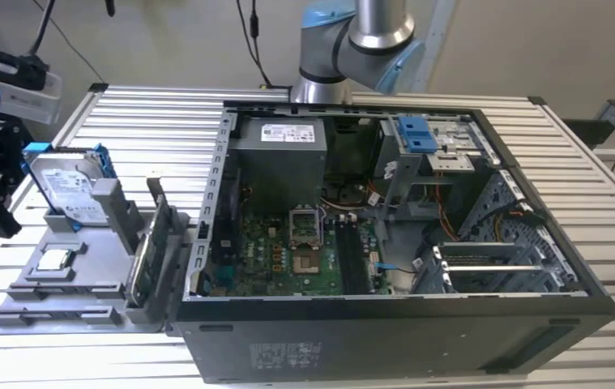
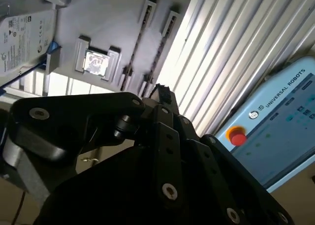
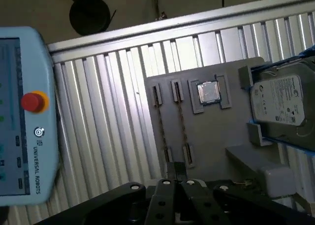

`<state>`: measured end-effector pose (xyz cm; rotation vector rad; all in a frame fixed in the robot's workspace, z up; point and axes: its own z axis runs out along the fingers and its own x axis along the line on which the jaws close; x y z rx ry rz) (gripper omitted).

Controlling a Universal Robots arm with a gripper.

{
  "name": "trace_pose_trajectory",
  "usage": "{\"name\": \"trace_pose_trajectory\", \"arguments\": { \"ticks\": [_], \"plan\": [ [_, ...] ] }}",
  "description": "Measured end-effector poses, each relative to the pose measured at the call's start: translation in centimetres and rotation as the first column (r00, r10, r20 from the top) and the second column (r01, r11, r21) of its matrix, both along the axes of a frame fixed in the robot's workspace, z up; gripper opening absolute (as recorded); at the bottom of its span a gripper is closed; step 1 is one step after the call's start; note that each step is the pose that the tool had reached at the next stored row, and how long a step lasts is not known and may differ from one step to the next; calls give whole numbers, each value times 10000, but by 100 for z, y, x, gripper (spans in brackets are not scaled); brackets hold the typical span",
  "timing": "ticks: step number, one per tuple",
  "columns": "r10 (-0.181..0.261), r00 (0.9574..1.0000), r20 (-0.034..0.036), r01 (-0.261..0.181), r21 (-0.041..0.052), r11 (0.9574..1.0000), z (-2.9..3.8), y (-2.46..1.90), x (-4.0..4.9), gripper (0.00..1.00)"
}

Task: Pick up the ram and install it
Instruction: 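Pick up the ram and move it above insertion slot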

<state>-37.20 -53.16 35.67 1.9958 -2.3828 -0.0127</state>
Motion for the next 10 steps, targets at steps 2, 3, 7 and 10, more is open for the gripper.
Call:
{"name": "trace_pose_trajectory", "arguments": {
  "ticks": [2, 3, 7, 10],
  "plan": [
    [322, 9995, 0, -322, 0, 9995, -6, 0, 0, 11],
    [477, 9989, 0, -477, 0, 9989, -8, 0, 0, 11],
    [740, 9973, 0, -740, 0, 9973, -10, 0, 0, 11],
    [742, 9972, 0, -742, 0, 9972, -10, 0, 0, 11]
  ]
}}
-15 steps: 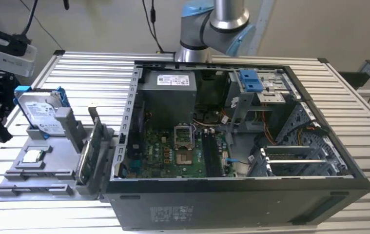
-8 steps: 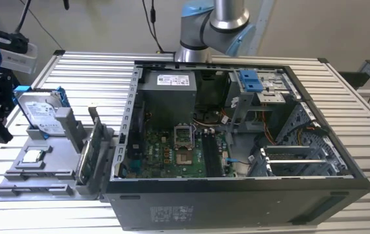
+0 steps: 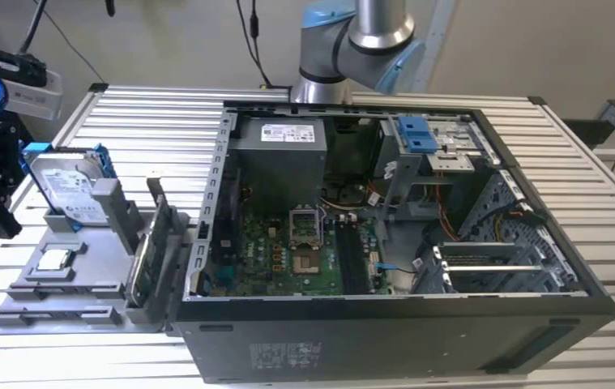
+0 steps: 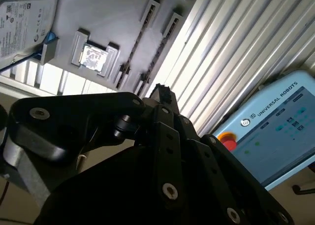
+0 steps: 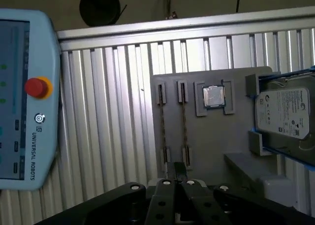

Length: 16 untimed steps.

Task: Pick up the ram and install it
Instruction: 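Pick up the ram and move it above insertion slot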

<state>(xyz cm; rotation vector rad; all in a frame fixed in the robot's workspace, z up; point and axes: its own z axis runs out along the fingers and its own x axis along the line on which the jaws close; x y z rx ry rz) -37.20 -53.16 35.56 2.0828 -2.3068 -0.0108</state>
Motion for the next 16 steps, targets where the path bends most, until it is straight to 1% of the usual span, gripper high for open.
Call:
{"name": "trace_pose_trajectory", "arguments": {
  "ticks": [5, 6, 7, 10, 12, 13, 16],
  "plan": [
    [3, 10000, 0, -3, 0, 10000, 0, 0, 0, 12],
    [3, 10000, 0, -3, 0, 10000, 0, 0, 0, 18],
    [3, 10000, 0, -3, 0, 10000, 0, 0, 0, 18],
    [5, 10000, 0, -5, 0, 10000, 0, 0, 0, 36],
    [6, 10000, 0, -6, 0, 10000, 0, 0, 0, 36],
    [6, 10000, 0, -6, 0, 10000, 0, 0, 0, 42],
    [6, 10000, 7, -6, 11, 10000, -15, 0, 0, 42]
  ]
}}
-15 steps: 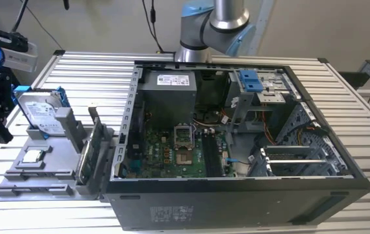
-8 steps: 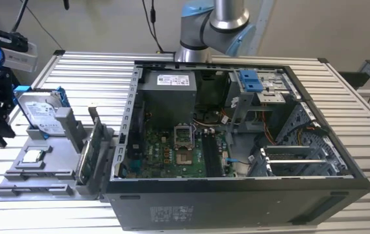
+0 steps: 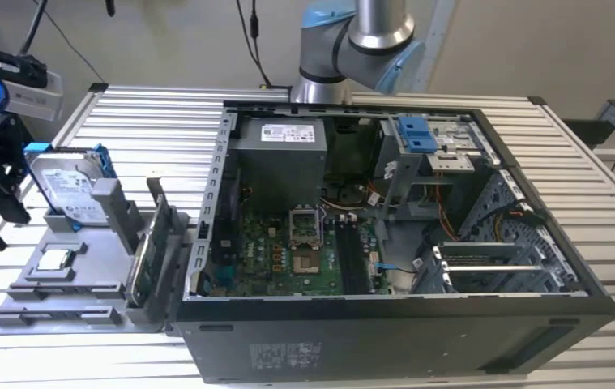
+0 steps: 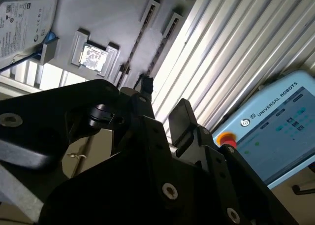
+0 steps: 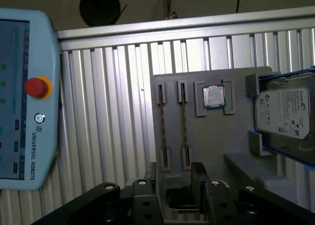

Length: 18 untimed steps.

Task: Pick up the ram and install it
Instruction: 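Pick up the ram and move it above insertion slot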

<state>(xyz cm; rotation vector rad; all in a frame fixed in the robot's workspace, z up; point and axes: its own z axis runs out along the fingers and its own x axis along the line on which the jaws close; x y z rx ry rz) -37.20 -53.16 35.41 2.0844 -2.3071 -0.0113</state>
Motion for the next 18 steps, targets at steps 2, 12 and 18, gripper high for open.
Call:
{"name": "trace_pose_trajectory", "arguments": {
  "ticks": [2, 12, 18],
  "plan": [
    [-1, 10000, 10, 1, 30, 10000, -20, 0, -1, 42],
    [0, 10000, 11, 0, 299, 9996, -85, 0, 0, 42],
    [-1, 10000, 13, 0, 301, 9995, -116, 0, 0, 42]
  ]
}}
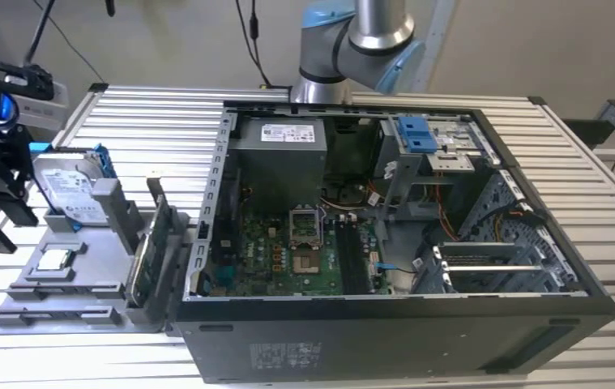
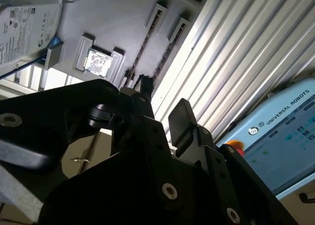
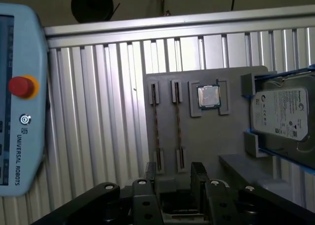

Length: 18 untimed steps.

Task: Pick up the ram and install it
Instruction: 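Pick up the ram and move it above insertion slot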

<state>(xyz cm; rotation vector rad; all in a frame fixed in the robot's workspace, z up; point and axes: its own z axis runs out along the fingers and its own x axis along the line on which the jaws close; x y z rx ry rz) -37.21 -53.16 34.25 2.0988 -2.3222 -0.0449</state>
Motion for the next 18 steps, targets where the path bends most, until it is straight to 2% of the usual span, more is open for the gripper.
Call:
{"name": "trace_pose_trajectory", "arguments": {
  "ticks": [18],
  "plan": [
    [0, 10000, 0, 0, 0, 10000, -186, 0, 0, 42]
  ]
}}
